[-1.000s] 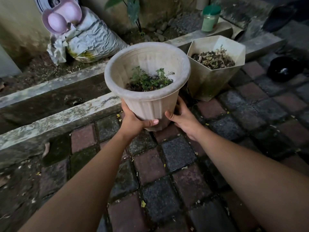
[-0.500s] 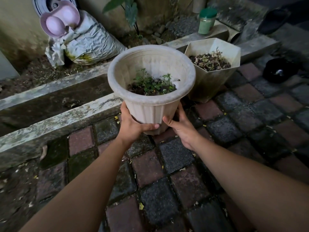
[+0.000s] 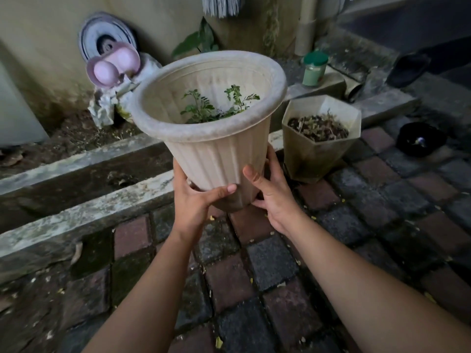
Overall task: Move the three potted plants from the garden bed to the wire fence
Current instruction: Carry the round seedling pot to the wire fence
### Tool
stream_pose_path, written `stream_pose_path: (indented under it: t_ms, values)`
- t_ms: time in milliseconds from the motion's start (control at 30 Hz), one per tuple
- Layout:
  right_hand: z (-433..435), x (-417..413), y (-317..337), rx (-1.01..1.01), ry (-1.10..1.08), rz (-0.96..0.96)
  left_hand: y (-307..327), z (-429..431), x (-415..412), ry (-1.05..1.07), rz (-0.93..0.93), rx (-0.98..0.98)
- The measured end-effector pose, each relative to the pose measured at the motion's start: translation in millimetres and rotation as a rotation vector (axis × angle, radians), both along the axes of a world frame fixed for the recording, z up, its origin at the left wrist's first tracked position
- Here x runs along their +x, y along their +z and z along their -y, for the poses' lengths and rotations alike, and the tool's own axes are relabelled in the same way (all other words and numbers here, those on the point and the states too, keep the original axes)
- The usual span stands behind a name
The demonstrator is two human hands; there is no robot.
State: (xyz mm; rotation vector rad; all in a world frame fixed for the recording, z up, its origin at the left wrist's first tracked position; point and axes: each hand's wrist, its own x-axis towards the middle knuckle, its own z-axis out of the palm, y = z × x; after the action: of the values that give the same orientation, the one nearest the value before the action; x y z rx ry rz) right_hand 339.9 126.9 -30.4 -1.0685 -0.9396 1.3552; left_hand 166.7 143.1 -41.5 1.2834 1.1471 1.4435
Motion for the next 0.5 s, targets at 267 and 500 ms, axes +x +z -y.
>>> stream_pose_path:
  t_ms: [267, 500]
  values:
    - [-49.4, -50.3, 219.1, 0.131, 0.231, 0.021, 204.0, -15.2, -37.9, 0.256, 0.095, 0.132]
    - [-26.0, -147.1, 476.5, 0.106, 0.382, -0.081, 473.7, 37.4, -143.4, 0.389, 0.066, 0.120]
